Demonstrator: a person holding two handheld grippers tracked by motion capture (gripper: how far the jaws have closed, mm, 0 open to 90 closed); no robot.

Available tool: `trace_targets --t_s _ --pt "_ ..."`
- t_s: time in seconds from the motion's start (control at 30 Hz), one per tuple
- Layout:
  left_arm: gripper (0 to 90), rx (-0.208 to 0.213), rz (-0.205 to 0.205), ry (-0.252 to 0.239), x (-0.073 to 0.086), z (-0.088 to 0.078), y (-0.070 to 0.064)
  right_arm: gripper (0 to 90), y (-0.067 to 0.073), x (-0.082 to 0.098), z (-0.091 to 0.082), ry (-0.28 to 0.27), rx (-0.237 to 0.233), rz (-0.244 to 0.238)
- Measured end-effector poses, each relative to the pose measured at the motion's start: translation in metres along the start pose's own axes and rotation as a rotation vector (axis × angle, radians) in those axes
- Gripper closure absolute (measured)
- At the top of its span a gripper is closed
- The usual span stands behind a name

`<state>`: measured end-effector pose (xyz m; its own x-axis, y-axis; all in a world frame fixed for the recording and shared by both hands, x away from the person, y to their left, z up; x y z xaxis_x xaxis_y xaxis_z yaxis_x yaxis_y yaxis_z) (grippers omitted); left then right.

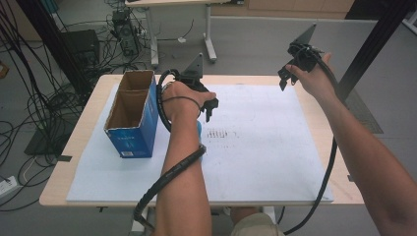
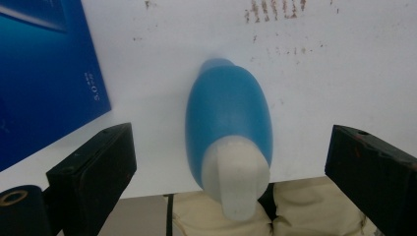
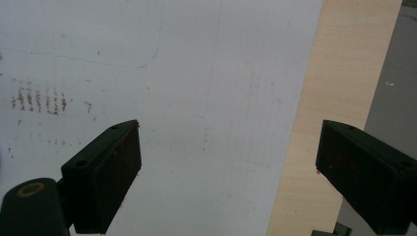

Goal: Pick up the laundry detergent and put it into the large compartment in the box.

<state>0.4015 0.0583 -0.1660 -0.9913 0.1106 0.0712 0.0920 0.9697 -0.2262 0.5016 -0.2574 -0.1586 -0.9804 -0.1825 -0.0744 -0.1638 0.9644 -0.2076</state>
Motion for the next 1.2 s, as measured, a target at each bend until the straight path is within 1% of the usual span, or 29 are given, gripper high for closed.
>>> trace_targets --t_s 0.1,0.23,0.6,0.83,1.13,1.2 --pt "5.6 -0.005 -0.001 0.010 -0.001 0.007 0.001 10.2 0.001 0.000 0.000 -0.001 0.000 -0.002" --pt "5.6 0.000 -0.005 0.022 -0.001 0.014 0.003 10.2 0.002 0.000 -0.001 -0.002 -0.001 -0.005" --pt "5.8 0.010 -0.007 0.028 0.001 0.032 0.006 10.1 0.002 0.001 -0.001 -0.002 -0.001 -0.007" --pt "5.9 0.010 -0.003 0.029 0.001 0.040 0.006 10.2 0.002 0.002 -0.001 -0.003 -0.003 -0.003" --pt "6.0 0.006 -0.001 0.031 0.004 0.045 0.006 10.2 0.003 0.003 0.000 -0.001 -0.003 -0.007" --pt "6.0 0.010 -0.001 0.035 0.004 0.046 0.006 10.2 0.003 0.003 0.000 -0.003 -0.003 -0.008"
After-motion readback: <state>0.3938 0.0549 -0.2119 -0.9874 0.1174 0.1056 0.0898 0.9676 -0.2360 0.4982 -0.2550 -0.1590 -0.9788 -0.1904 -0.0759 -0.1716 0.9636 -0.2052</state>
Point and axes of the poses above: each handheld gripper's, and its own axes: z roughly forward along the jaws, x roughly out of its underside, y roughly to its left, the point moved 5 cm from there along z, roughly forward along the jaws, and after that the axes turned 10 degrees about x, right-handed, at the moved point
